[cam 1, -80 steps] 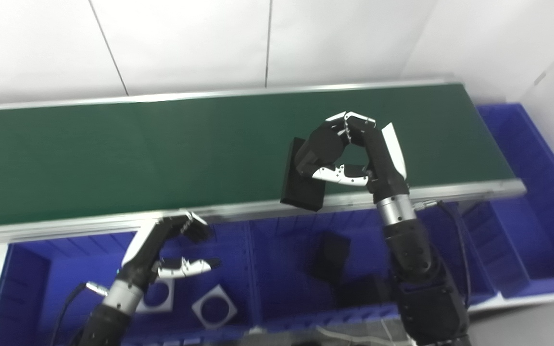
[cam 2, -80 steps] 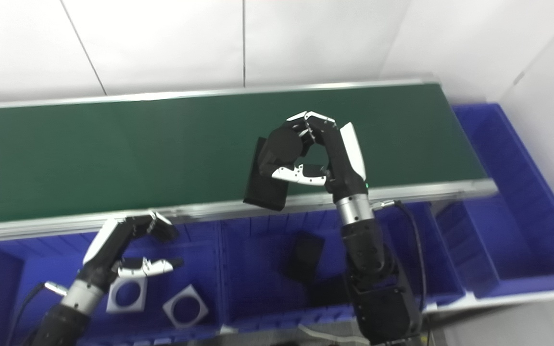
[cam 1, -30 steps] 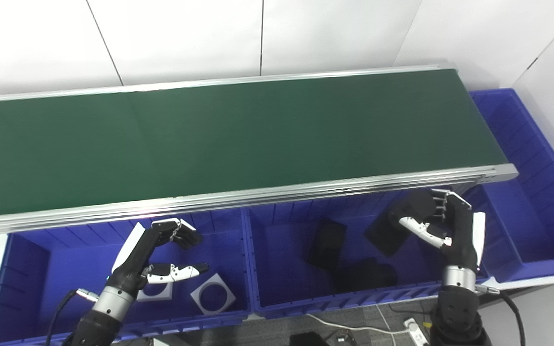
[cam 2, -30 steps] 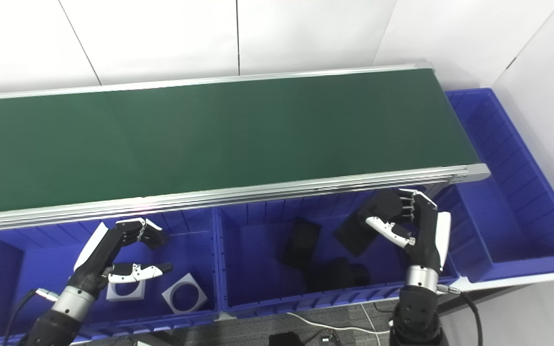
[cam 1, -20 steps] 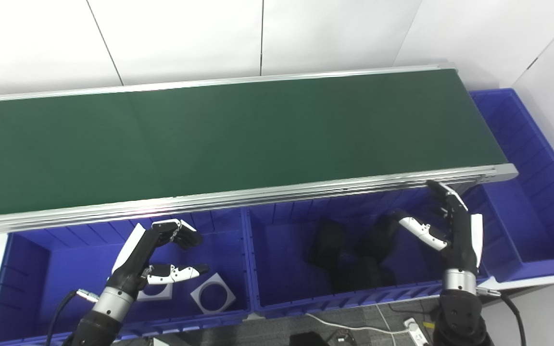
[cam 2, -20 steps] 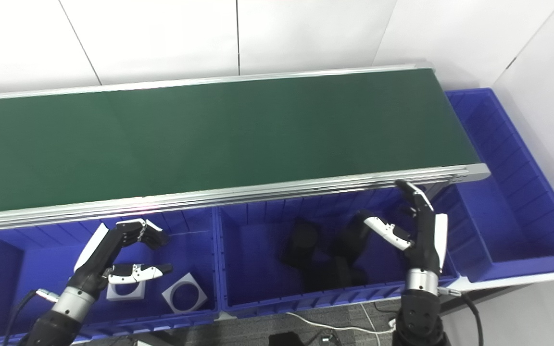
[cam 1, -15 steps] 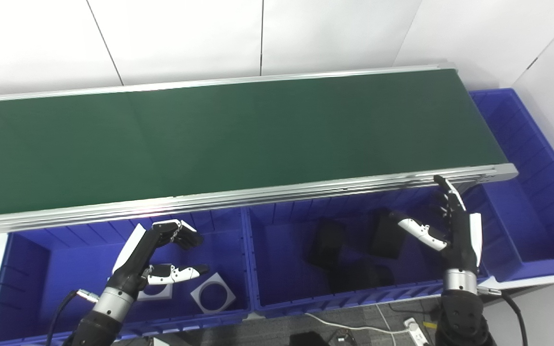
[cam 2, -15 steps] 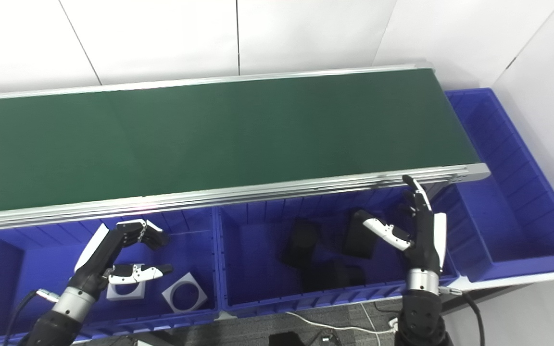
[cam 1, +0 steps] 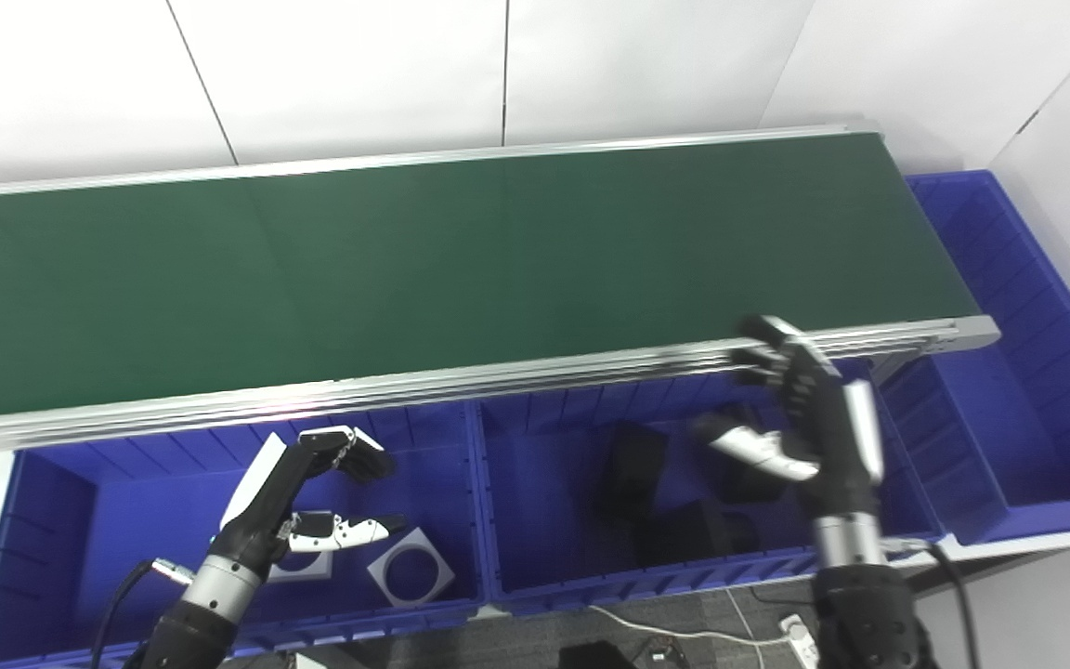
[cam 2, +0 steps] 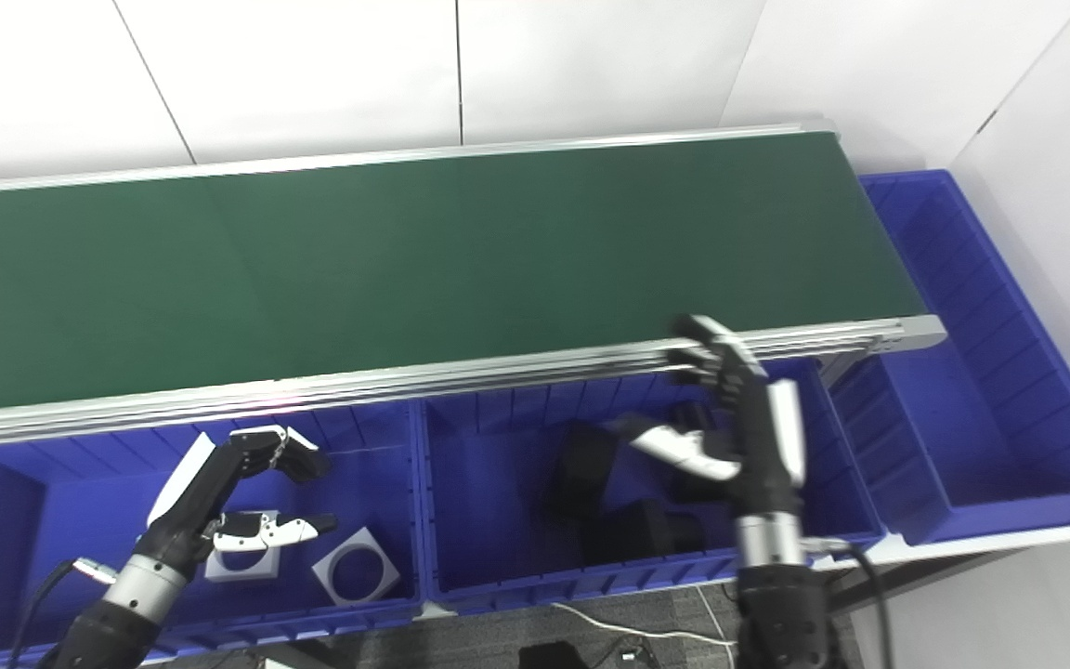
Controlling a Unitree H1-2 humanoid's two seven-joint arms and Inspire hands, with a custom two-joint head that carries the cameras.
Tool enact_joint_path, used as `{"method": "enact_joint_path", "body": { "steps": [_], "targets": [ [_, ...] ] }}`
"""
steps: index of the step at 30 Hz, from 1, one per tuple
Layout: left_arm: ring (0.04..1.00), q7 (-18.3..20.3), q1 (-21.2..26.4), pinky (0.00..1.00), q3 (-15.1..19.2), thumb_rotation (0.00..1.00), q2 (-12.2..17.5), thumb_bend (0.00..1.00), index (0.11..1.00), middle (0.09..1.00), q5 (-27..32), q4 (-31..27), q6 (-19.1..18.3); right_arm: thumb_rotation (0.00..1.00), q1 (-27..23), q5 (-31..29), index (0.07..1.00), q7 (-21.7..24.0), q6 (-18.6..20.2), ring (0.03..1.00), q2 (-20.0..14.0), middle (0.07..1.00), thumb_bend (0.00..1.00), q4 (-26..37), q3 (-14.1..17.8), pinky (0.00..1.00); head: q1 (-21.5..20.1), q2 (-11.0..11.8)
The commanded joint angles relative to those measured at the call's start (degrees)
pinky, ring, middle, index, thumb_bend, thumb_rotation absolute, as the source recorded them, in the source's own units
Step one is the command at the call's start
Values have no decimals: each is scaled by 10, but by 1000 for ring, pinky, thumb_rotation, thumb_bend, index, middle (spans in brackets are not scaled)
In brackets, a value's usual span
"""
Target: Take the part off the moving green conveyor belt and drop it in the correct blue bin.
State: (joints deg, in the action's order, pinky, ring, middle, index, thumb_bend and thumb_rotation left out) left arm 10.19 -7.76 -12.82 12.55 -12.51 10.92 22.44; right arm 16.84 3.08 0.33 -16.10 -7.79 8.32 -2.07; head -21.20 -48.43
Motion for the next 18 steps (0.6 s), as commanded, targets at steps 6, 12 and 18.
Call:
{"method": "enact_joint_path", "body": {
  "steps": [6, 12, 18],
  "targets": [
    [527, -10, 2, 484, -10, 45, -23, 519, 491, 544, -22, -38, -15, 327, -25, 33, 675, 47, -18, 662, -9, 737, 1000, 21, -48, 563, 67, -8],
    [524, -21, 0, 486, -19, 48, -42, 520, 492, 548, -49, -37, -32, 242, -44, 54, 643, 53, -41, 616, -2, 688, 958, -48, -70, 526, 144, -12],
    [522, -33, -2, 481, -25, 51, -62, 520, 492, 552, -70, -30, -34, 76, -46, 119, 609, 20, -34, 574, 23, 644, 870, -109, -84, 488, 193, -15]
  ]
}}
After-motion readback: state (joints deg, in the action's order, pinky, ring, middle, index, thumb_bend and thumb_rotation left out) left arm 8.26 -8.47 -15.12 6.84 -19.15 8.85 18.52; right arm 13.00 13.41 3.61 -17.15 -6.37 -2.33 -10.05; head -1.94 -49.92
